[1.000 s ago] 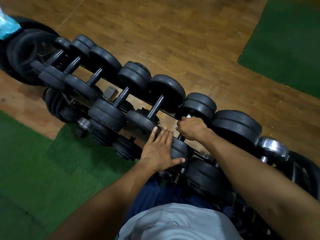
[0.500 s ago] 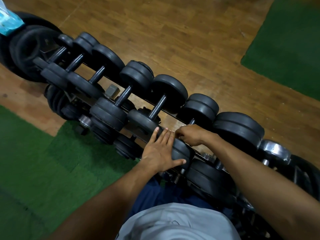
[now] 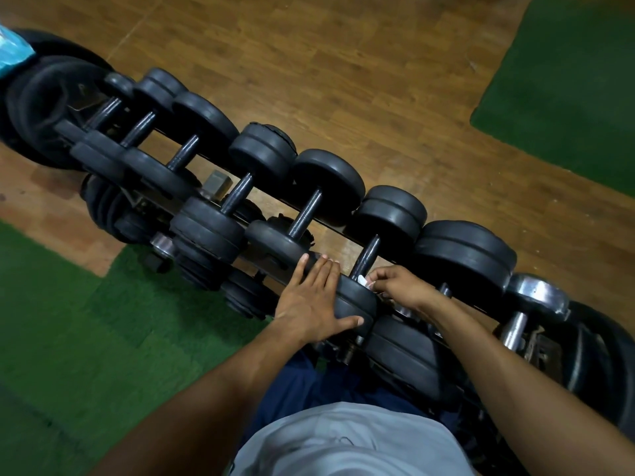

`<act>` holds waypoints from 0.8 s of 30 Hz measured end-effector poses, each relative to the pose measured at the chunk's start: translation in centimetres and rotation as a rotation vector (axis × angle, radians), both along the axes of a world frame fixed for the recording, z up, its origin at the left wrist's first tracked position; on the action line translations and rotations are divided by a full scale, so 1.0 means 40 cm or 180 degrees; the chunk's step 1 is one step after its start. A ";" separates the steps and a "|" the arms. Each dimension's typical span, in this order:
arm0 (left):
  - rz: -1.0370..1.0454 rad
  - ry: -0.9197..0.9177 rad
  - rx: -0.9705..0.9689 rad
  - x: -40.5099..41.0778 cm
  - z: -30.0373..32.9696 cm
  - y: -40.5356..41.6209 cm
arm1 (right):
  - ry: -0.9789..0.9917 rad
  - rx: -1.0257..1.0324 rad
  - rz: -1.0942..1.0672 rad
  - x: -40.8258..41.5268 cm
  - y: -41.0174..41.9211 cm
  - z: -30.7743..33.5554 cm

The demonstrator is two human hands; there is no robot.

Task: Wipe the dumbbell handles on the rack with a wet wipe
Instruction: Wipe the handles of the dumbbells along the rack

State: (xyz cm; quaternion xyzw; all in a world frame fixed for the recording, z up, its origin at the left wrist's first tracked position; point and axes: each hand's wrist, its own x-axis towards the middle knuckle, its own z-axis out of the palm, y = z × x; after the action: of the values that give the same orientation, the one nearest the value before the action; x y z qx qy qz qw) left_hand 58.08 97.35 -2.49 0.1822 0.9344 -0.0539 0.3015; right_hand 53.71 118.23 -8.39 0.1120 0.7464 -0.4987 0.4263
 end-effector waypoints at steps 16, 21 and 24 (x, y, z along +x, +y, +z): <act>-0.0038 0.0016 -0.0051 -0.001 0.001 0.001 | -0.0700 -0.0847 -0.2521 -0.032 -0.024 -0.017; -0.0025 0.0016 -0.0045 -0.001 0.001 0.003 | -0.0474 -0.1170 -0.2841 -0.036 -0.023 -0.014; -0.0023 0.0020 -0.0053 -0.001 0.002 0.004 | -0.0534 -0.1494 -0.3098 -0.040 -0.029 0.000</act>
State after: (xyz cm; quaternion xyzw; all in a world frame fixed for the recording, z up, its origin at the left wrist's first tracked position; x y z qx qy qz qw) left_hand 58.05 97.51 -2.40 0.1828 0.9341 -0.0632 0.2999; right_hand 52.13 117.05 -8.39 0.3857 0.4405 -0.7809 0.2179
